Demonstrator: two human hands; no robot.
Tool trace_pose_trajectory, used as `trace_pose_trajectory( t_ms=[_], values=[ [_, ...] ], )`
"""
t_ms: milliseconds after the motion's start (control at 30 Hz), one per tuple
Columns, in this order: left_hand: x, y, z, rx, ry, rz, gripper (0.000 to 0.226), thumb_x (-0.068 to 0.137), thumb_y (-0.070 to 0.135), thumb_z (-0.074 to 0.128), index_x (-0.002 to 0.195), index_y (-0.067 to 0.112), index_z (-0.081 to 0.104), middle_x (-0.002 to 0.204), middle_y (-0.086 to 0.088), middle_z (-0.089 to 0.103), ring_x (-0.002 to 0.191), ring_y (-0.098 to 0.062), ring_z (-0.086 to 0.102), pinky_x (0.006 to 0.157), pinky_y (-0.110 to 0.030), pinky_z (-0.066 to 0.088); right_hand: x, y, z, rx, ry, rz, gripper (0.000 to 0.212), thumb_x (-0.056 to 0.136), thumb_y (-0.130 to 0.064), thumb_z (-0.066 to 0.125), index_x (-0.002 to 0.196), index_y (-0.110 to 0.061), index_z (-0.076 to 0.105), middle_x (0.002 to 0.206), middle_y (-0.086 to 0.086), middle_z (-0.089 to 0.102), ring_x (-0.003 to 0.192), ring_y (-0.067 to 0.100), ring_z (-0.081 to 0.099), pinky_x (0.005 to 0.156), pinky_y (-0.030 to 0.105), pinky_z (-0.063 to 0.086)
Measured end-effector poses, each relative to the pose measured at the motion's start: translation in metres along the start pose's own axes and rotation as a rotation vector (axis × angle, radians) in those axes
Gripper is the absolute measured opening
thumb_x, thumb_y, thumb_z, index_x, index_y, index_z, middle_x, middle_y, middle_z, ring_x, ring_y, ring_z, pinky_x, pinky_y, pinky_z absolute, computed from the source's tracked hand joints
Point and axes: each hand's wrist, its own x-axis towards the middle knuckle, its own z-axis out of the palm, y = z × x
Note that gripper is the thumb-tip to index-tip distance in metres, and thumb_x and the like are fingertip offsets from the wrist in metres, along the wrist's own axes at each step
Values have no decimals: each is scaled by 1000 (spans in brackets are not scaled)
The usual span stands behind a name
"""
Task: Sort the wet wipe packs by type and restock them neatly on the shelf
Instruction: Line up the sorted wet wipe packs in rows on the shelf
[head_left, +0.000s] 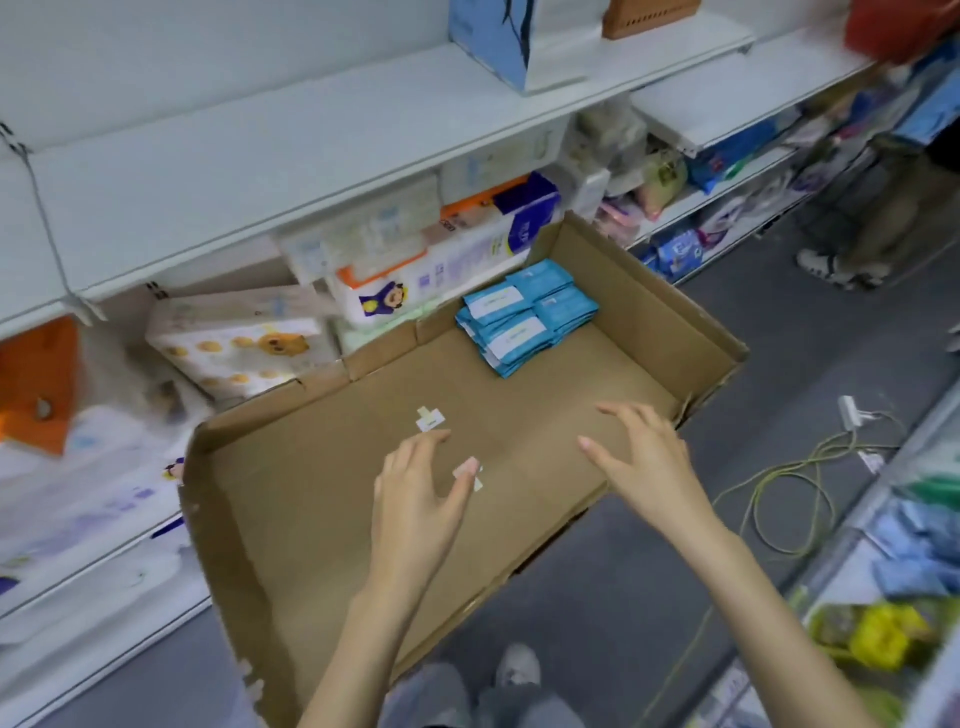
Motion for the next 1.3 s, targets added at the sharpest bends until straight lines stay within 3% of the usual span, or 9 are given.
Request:
trace_pose_trajectory(
  t_ms=[433,533,600,700,800,867,933,1033,1300],
  values=[
    [102,-45,102,23,-83,-337,45,87,45,59,125,20,56,124,7,57,119,-14,49,88,-23,35,144,78,61,164,-312,80,51,90,-45,57,135,-25,46,130,-2,46,124,16,44,102,37,41],
    [158,-54,131,-2,-95,-392,45,88,43,59,126,21,54,126,3,57,118,-17,53,85,-24,37,196,89,89,294,-325,201,45,88,-32,66,128,-15,54,123,4,54,115,19,52,95,30,43],
    [199,-57,147,2,-80,-413,43,90,40,59,129,24,50,128,3,57,114,-20,56,77,-20,35,233,91,107,476,-323,355,35,86,-20,69,118,-9,59,114,12,62,102,19,57,80,20,45],
    [256,-65,164,6,-42,-434,43,91,36,59,130,19,51,129,2,57,114,-20,56,72,-15,30,274,84,126,770,-349,581,21,88,-18,66,108,-11,60,101,8,64,89,15,59,71,20,48],
    [302,-81,183,-80,-34,-452,45,87,41,63,124,15,55,122,-2,61,111,-22,57,88,-29,45,303,80,145,917,-321,673,21,89,-17,65,108,-8,61,89,5,63,80,14,59,67,18,50],
    [326,-90,196,-144,-29,-511,38,80,49,61,107,22,57,103,6,63,99,-18,60,87,-36,50,316,77,159,967,-305,719,20,89,-17,66,106,-7,61,87,5,64,76,14,60,68,21,51],
    [348,-91,207,-213,-3,-557,24,81,43,67,93,25,57,87,11,61,81,-7,59,75,-24,49,325,72,170,1003,-296,797,13,88,-17,67,96,-11,60,84,5,65,70,13,61,64,22,53],
    [372,-86,222,-314,65,-655,21,84,27,71,95,14,59,80,8,58,66,5,54,58,-4,41,332,67,181,1068,-264,907,17,85,-18,71,82,-16,54,81,7,65,63,11,61,64,24,55],
    [393,-80,243,-345,126,-819,44,67,36,85,96,18,58,90,5,68,78,-12,66,69,-33,57,342,62,185,1157,-215,1025,21,79,-27,77,83,-18,59,78,-3,67,63,7,57,67,25,52]
  ],
)
